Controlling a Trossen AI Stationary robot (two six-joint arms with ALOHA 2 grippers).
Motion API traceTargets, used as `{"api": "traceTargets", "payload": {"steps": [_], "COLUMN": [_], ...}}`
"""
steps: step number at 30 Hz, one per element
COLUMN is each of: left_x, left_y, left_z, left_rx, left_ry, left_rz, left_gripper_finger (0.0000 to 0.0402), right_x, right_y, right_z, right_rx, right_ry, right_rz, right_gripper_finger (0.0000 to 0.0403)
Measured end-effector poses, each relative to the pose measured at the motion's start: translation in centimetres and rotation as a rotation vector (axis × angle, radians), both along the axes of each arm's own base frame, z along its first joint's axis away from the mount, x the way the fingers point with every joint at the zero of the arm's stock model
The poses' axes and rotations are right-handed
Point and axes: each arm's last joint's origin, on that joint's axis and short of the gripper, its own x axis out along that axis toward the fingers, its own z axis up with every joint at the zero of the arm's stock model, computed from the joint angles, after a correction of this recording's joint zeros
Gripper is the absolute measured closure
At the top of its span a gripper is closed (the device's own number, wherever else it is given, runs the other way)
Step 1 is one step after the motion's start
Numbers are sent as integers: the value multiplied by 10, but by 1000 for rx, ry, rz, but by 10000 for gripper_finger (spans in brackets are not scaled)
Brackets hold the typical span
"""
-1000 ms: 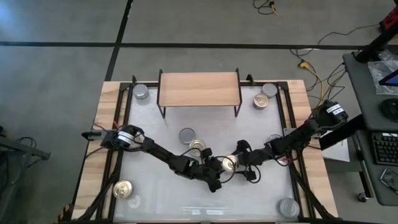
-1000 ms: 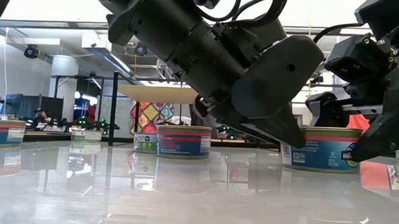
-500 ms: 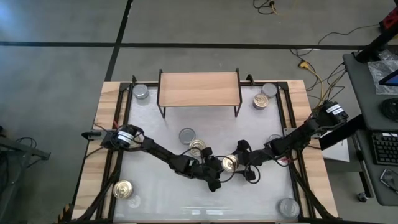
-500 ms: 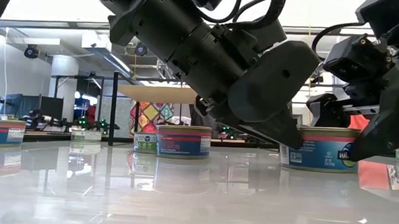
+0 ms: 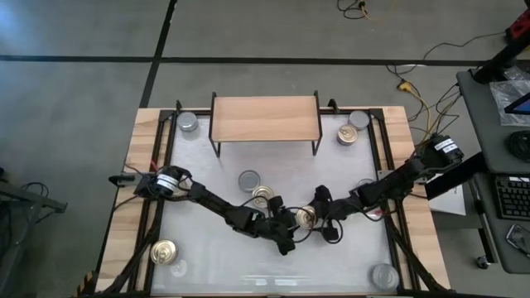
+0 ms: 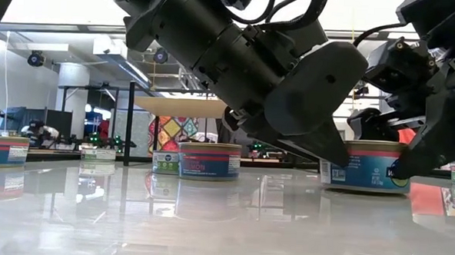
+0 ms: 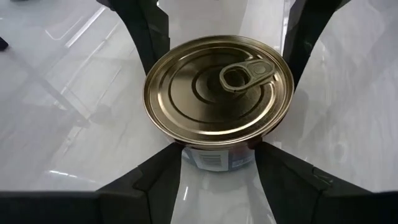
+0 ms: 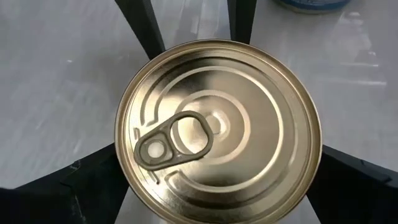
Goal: Stack canned seafood by type on shelf
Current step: Put the blue-pink tuna can on the shelf
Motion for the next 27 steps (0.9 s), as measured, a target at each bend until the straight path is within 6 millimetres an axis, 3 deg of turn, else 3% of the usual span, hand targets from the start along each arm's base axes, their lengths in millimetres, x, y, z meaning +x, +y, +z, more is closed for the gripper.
{"api": "traceTargets", "payload": {"steps": [11, 17, 27], "left_x": [1, 1, -19], "left_y": [5, 6, 0], "left_z": [0, 1, 44], "left_rx": [25, 48, 118], "left_ry": [3, 15, 35], "left_rz": [8, -3, 12], "left_gripper_finger": [207, 187, 168], "right_x": [0, 0, 4], "right_y": [-1, -1, 1], "right_z": [0, 0, 4], "right_rx": [-76, -76, -29], "right_ry": [-15, -15, -35], "right_rz": [27, 28, 13], "right_gripper_finger": [3, 3, 23]}}
